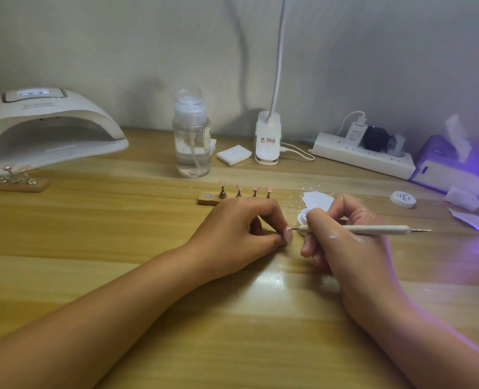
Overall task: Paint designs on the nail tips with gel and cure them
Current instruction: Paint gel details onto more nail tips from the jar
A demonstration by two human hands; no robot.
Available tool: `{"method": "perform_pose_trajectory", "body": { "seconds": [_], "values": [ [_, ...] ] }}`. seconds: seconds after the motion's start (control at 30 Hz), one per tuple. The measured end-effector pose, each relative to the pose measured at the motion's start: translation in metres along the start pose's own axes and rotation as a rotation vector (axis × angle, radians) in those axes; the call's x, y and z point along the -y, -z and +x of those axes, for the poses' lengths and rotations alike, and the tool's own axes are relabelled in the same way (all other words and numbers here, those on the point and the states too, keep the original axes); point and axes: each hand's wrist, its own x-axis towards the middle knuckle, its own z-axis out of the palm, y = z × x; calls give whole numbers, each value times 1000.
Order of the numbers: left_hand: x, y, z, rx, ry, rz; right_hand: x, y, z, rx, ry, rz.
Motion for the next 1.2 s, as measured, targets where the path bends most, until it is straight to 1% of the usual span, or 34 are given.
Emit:
{"method": "perform_pose_trajectory", "body": {
  "seconds": [0.73,0.97,1.2],
  "values": [
    [-1,1,-1,14,7,20,1,0,-1,19,-6,27],
    [0,1,0,6,3,20,4,-2,-2,-17,-13,23],
    [1,0,0,4,0,21,2,-1,-1,10,7,12]
  ]
}}
